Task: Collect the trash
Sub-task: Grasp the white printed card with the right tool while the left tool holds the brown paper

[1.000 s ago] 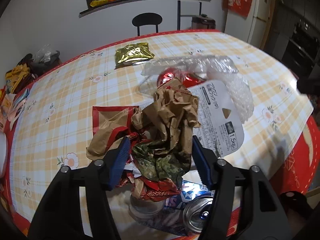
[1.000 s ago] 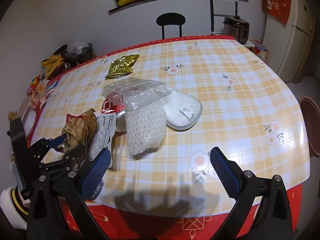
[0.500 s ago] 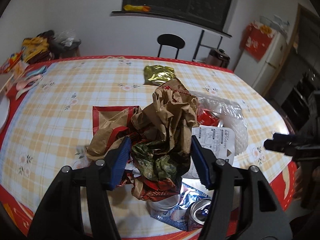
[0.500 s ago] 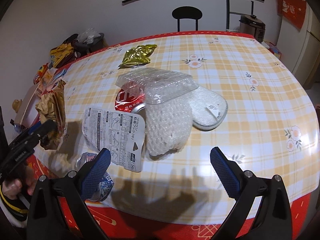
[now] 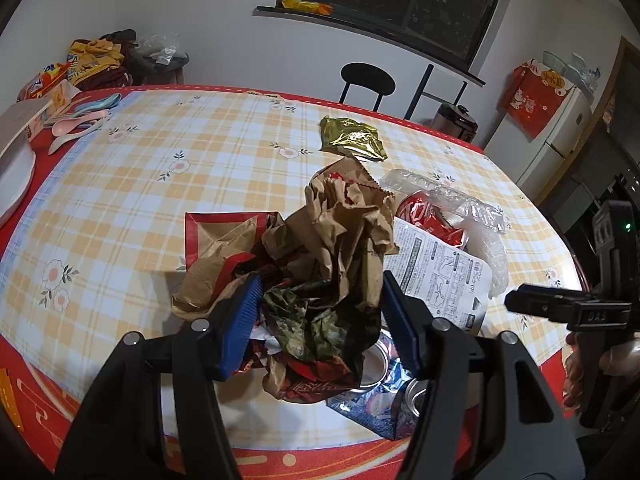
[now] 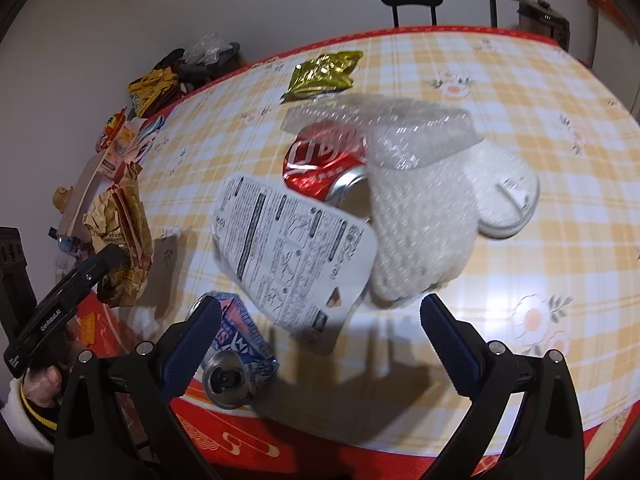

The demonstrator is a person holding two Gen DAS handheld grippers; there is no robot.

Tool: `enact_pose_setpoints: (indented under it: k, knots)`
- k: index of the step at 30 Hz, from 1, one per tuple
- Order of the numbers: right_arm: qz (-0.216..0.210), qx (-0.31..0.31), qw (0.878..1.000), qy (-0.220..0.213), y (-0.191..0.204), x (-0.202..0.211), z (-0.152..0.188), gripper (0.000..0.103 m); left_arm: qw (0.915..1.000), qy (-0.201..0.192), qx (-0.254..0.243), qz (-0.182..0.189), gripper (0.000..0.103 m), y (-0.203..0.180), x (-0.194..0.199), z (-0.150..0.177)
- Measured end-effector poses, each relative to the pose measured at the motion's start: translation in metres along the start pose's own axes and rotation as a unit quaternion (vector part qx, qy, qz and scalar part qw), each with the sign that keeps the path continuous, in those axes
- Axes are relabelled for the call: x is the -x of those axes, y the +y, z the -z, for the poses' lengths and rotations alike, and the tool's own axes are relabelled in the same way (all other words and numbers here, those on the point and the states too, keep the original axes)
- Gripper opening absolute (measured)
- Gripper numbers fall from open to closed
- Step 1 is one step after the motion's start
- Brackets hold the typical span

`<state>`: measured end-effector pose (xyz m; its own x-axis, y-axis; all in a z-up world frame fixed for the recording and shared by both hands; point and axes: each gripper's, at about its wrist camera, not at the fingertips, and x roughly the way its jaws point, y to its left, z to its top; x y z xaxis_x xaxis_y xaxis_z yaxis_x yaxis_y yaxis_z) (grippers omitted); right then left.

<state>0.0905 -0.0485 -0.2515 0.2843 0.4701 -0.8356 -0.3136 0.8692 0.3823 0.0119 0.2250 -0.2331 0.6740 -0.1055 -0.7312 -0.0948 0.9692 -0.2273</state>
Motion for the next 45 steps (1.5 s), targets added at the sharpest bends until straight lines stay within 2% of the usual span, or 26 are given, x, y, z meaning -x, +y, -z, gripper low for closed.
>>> enact_pose_setpoints:
  k: [6,19,25,29,34,39,43,45]
  knots:
    - [-0.019,-0.018,0.999,0.025,-0.002,-0.021,0.011,0.098,1.0000,0.003,0.005,-0.004,0.061,0.005,0.002,0.005]
    - [-0.053,-0.049,0.997,0.018,-0.007,-0.056,0.018,0.096,0.9996,0.023,0.009,-0.010,0.061,0.013,0.001,0.018]
    - [-0.038,-0.021,0.999,0.000,0.010,-0.068,0.012,0.093,0.9996,0.024,0.008,-0.010,0.061,0.013,0.002,0.019]
    - [-0.025,-0.004,1.000,0.004,0.018,-0.073,0.006,0.093,0.9996,0.024,0.009,-0.010,0.061,0.013,0.001,0.018]
    - [-0.023,-0.002,1.000,0.005,0.020,-0.076,0.002,0.080,0.9996,0.025,0.011,-0.010,0.061,0.013,0.001,0.021]
    - [-0.018,-0.015,1.000,0.003,0.014,-0.076,-0.003,0.063,0.9996,0.025,0.010,-0.008,0.061,0.012,0.001,0.022]
    - [-0.017,-0.025,1.000,0.003,0.010,-0.076,-0.004,0.061,0.9996,0.026,0.007,-0.006,0.061,0.010,0.002,0.022]
    - [-0.015,-0.023,1.000,0.004,0.010,-0.076,-0.004,0.050,0.9996,0.026,0.006,-0.005,0.061,0.010,0.002,0.022]
